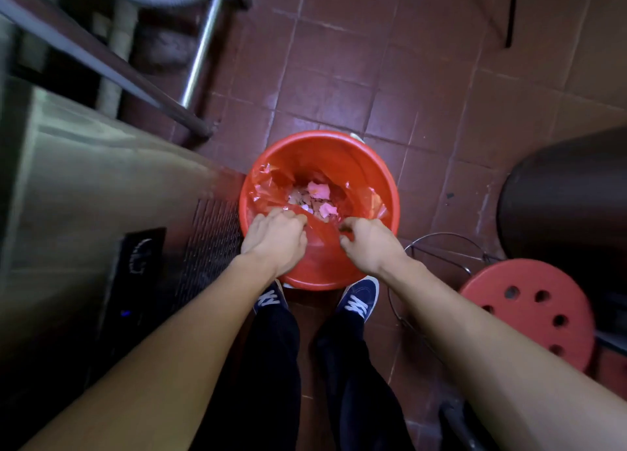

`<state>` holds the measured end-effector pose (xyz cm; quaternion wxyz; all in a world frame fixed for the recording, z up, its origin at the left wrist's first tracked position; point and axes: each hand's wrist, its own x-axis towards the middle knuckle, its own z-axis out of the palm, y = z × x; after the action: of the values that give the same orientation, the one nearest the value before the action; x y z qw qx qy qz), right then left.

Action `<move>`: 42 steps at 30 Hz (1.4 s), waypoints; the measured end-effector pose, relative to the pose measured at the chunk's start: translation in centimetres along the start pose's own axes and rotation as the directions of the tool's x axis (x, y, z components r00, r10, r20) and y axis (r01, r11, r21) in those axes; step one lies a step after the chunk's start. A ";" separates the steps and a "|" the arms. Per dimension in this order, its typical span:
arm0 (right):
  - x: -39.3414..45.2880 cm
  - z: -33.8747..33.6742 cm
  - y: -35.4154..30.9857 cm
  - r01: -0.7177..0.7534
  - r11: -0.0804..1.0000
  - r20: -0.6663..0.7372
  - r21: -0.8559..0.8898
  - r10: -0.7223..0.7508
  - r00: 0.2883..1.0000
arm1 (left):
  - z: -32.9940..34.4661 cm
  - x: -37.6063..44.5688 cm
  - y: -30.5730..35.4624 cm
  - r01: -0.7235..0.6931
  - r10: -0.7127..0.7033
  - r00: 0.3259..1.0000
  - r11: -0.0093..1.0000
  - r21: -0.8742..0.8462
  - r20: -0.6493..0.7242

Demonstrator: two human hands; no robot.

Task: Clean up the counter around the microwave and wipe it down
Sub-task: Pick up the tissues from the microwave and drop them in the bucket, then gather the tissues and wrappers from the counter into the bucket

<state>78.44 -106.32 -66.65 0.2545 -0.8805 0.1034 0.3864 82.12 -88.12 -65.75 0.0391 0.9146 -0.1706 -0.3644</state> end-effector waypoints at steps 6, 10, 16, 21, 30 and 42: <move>-6.2 -7.1 -3.2 0.029 0.993 -0.043 -0.115 -0.034 0.998 | -8.1 -5.8 1.7 0.048 -0.048 0.998 0.999 -0.017 -0.029; -11.5 -12.9 -6.0 0.070 0.990 -0.087 -0.121 -0.081 0.993 | -14.6 -11.2 3.3 0.073 -0.076 0.993 0.997 -0.041 -0.091; -19.9 -21.1 -11.6 0.194 0.972 -0.196 -0.135 -0.218 0.956 | -23.9 -19.9 5.7 0.086 -0.118 0.961 0.987 -0.134 -0.251; -25.7 -26.2 -16.7 0.329 0.927 -0.265 -0.181 -0.369 0.891 | -29.2 -26.8 6.7 0.065 -0.168 0.896 0.965 -0.253 -0.412; -35.0 -26.0 -26.7 0.540 0.791 -0.249 -0.289 -0.606 0.755 | -31.6 -41.4 1.8 0.192 -0.414 0.744 0.885 -0.425 -0.525; -54.3 -8.0 -40.2 0.810 0.382 0.023 -0.444 -0.899 0.437 | -17.8 -71.3 -3.8 0.367 -0.722 0.385 0.691 -0.623 -0.574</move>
<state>61.74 -77.19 -7.48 0.2230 -0.8729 -0.4202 0.1085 47.02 -61.23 -6.90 0.1683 0.9484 0.2616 0.0607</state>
